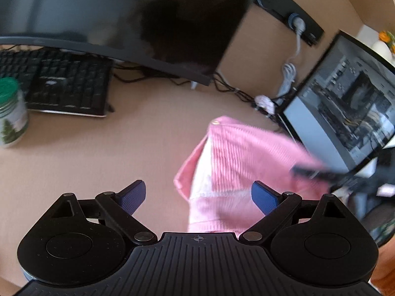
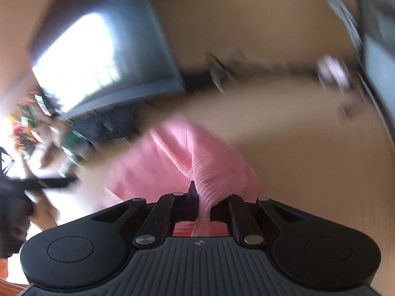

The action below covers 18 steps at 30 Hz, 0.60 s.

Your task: Fold clothes

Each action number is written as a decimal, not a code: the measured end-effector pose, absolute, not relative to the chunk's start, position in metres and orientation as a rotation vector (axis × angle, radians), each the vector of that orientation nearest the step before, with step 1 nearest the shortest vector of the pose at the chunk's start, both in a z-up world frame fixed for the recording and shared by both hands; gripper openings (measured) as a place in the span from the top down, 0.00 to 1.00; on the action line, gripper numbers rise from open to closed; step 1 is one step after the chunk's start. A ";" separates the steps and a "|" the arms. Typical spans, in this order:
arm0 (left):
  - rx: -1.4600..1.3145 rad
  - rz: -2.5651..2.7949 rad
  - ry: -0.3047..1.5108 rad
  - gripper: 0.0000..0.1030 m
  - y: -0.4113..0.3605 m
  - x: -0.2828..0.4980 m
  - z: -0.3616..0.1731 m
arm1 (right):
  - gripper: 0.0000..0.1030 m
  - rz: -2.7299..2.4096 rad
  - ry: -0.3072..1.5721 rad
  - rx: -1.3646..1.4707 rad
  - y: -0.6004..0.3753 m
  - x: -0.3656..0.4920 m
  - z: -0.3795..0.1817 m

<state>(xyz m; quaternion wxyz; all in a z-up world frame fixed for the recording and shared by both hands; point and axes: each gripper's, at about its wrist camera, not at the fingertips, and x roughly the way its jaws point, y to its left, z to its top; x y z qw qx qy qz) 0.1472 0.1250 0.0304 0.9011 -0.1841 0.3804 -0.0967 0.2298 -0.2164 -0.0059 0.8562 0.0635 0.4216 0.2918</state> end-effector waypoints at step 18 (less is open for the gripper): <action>-0.212 -0.265 0.863 0.07 0.085 0.187 0.008 | 0.47 0.574 0.616 0.157 -0.223 0.209 0.057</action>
